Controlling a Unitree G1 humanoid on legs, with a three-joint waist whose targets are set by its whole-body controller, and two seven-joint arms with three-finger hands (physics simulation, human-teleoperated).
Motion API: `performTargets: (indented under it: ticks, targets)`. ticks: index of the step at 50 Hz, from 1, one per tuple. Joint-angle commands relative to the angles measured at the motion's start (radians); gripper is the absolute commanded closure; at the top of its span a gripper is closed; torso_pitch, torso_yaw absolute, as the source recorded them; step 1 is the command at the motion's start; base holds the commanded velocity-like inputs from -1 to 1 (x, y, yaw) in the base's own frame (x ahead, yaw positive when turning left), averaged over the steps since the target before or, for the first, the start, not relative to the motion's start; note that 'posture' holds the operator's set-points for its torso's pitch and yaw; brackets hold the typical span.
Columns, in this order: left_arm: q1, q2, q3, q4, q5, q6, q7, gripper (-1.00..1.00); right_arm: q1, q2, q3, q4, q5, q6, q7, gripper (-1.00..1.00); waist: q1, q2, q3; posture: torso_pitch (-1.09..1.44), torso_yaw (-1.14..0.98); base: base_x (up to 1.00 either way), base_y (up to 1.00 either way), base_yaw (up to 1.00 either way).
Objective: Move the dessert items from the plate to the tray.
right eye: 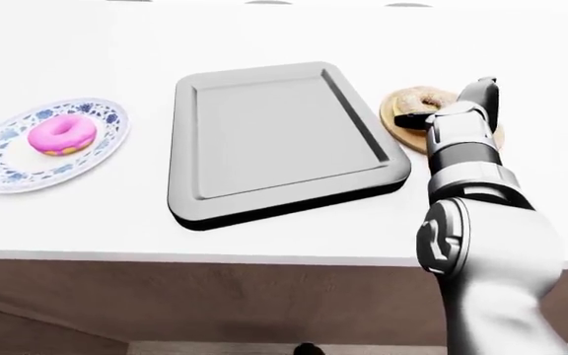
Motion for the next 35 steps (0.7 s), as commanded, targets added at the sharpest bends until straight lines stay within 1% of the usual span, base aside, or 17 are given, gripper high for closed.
performTargets:
  ticks: [1,3,7,8,18,19,21,22,23,24,27,28,30,35]
  targets:
    - [-0.036,0.013,0.008,-0.025,-0.003,-0.028,0.002,-1.0,-0.04,-0.014,0.006,-0.04,-0.012,-0.025,-0.006,-0.56,0.001,0.0,-0.037,0.19,0.0,0.0,0.0,0.0]
    - [-0.039,0.014,0.008,-0.022,-0.003,-0.031,0.003,-1.0,-0.039,-0.013,0.007,-0.04,-0.013,-0.025,-0.003,-0.48,0.0,0.0,-0.038,0.19,0.0,0.0,0.0,0.0]
    - [-0.037,0.015,0.009,-0.025,-0.005,-0.03,0.005,-1.0,-0.037,-0.01,0.007,-0.04,-0.013,-0.022,0.003,-0.4,0.0,0.0,-0.038,0.19,0.0,0.0,0.0,0.0]
    - [-0.039,0.016,0.009,-0.023,-0.005,-0.03,0.006,-1.0,-0.036,-0.008,0.007,-0.039,-0.013,-0.021,0.004,-0.33,0.0,0.001,-0.038,0.19,0.0,0.0,0.0,0.0]
    - [-0.029,0.03,0.017,-0.037,-0.016,-0.022,0.005,-1.0,-0.036,-0.003,0.01,-0.039,-0.018,-0.018,0.022,-0.11,-0.003,0.0,-0.039,0.19,0.0,0.0,0.0,0.0]
    - [-0.027,0.03,0.016,-0.036,-0.017,-0.023,0.004,-1.0,-0.036,-0.004,0.009,-0.039,-0.018,-0.018,0.023,0.11,-0.003,0.0,-0.039,0.19,0.0,0.0,0.0,0.0]
    - [-0.026,0.031,0.016,-0.038,-0.018,-0.025,0.005,-1.0,-0.035,-0.003,0.011,-0.039,-0.019,-0.019,0.025,0.28,-0.003,0.0,-0.039,0.19,0.0,0.0,0.0,0.0]
    - [-0.024,0.032,0.016,-0.039,-0.018,-0.024,0.006,-1.0,-0.034,-0.004,0.009,-0.039,-0.018,-0.019,0.025,0.42,-0.003,0.0,-0.039,0.19,0.0,0.0,0.0,0.0]
    - [-0.022,0.033,0.018,-0.041,-0.02,-0.023,0.005,-1.0,-0.033,-0.004,0.011,-0.039,-0.02,-0.018,0.026,0.51,-0.004,0.0,-0.039,0.19,0.0,0.0,0.0,0.0]
    - [-0.021,0.035,0.019,-0.044,-0.022,-0.022,0.005,-1.0,-0.033,-0.004,0.01,-0.039,-0.019,-0.02,0.024,0.54,-0.004,0.0,-0.039,0.19,0.0,0.0,0.0,0.0]
    - [-0.014,0.036,0.019,-0.051,-0.026,-0.02,0.006,-1.0,-0.034,-0.004,0.008,-0.04,-0.018,-0.022,0.018,0.8,-0.004,-0.001,-0.039,0.19,0.0,0.0,0.0,0.0]
    - [-0.013,0.035,0.019,-0.052,-0.026,-0.02,0.008,-1.0,-0.034,-0.004,0.008,-0.039,-0.018,-0.021,0.016,0.84,-0.004,-0.001,-0.039,0.19,0.0,0.0,0.0,0.0]
    - [-0.015,0.032,0.018,-0.056,-0.029,-0.015,0.011,-1.0,-0.036,-0.004,0.008,-0.039,-0.019,-0.023,0.008,1.0,-0.004,-0.001,-0.039,0.19,0.0,0.0,0.0,0.0]
    - [-0.019,0.033,0.014,-0.058,-0.028,-0.011,0.014,-1.0,-0.038,-0.004,0.004,-0.04,-0.015,-0.031,-0.009,1.0,-0.003,-0.002,-0.039,0.19,0.0,0.0,0.0,0.0]
